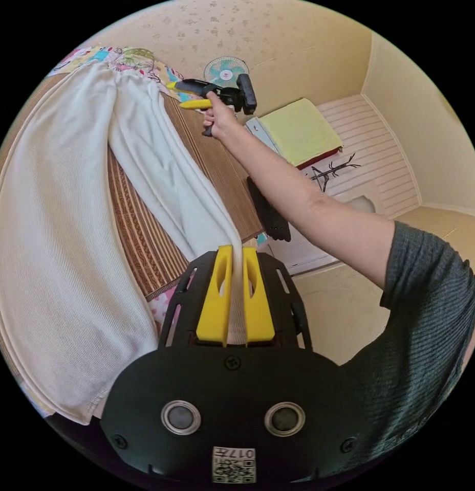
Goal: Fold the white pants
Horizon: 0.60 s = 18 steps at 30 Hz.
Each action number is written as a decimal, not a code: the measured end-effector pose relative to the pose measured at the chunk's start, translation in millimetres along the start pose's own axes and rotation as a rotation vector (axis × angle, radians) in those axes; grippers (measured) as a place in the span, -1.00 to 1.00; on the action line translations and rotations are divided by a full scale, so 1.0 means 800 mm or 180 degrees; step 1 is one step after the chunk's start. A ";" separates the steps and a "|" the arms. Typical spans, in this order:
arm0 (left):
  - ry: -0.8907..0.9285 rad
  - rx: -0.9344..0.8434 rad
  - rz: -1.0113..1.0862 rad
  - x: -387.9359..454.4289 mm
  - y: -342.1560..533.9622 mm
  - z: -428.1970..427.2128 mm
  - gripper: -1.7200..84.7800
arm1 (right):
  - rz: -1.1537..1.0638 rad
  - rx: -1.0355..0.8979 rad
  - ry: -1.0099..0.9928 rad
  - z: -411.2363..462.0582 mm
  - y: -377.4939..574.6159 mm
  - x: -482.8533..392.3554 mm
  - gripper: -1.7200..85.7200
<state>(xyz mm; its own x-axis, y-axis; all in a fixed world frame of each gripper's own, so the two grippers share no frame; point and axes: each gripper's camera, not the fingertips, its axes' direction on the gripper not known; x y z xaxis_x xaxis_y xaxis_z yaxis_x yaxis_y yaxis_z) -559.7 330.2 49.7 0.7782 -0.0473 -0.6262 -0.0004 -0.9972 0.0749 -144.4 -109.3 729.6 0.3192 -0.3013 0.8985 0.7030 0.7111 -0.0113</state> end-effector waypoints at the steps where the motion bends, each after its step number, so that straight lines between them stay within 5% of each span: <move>1: 0.0022 0.0007 -0.0008 0.000 0.001 0.001 -0.87 | 0.0120 -0.0050 0.0198 0.029 -0.030 0.001 -0.54; 5: 0.0204 0.0204 -0.0064 -0.008 0.013 -0.017 -0.87 | 0.0331 -0.0355 0.0710 0.104 -0.082 -0.013 -0.84; 11: 0.0968 0.0745 -0.0205 -0.034 0.085 -0.126 -0.89 | -0.0688 0.1056 0.0623 0.098 -0.039 -0.282 -0.91; 14: 0.0514 0.0874 -0.0473 -0.043 0.134 -0.174 -0.88 | -0.1326 0.1252 0.0482 0.140 -0.028 -0.410 -0.93; 18: -0.0337 0.0869 -0.1115 -0.080 0.191 -0.210 -0.87 | -0.1081 0.0202 -0.0318 0.253 -0.047 -0.430 -0.93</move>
<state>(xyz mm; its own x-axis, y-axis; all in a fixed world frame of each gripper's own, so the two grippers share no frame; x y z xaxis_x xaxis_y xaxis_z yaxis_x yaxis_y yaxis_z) -504.3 190.5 231.9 0.6924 0.3040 -0.6543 0.0748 -0.9323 -0.3540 -409.3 96.3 509.8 0.0083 -0.4659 0.8848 0.7164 0.6201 0.3198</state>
